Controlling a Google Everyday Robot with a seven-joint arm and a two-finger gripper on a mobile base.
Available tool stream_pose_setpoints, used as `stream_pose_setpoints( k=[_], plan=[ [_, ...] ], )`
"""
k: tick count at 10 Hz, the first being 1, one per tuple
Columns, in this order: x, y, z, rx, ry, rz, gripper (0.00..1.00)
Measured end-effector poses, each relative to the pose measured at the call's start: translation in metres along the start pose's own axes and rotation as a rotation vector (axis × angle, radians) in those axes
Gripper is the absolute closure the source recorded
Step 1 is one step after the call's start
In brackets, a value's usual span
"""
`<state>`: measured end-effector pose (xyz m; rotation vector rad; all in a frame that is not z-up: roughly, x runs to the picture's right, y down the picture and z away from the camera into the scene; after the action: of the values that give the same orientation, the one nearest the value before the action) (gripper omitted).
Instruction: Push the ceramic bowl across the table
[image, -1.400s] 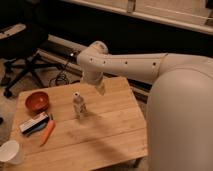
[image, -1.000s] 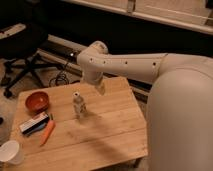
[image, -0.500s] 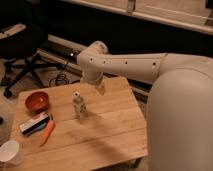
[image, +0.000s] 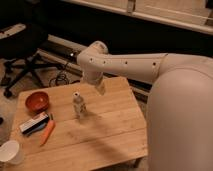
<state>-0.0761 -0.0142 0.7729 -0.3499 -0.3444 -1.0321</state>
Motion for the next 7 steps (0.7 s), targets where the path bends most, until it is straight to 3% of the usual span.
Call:
stream_pose_setpoints(
  k=[7],
  plan=[
    [0.0027, -0.0030, -0.0020, 0.008, 0.009, -0.003, 0.20]
  ],
)
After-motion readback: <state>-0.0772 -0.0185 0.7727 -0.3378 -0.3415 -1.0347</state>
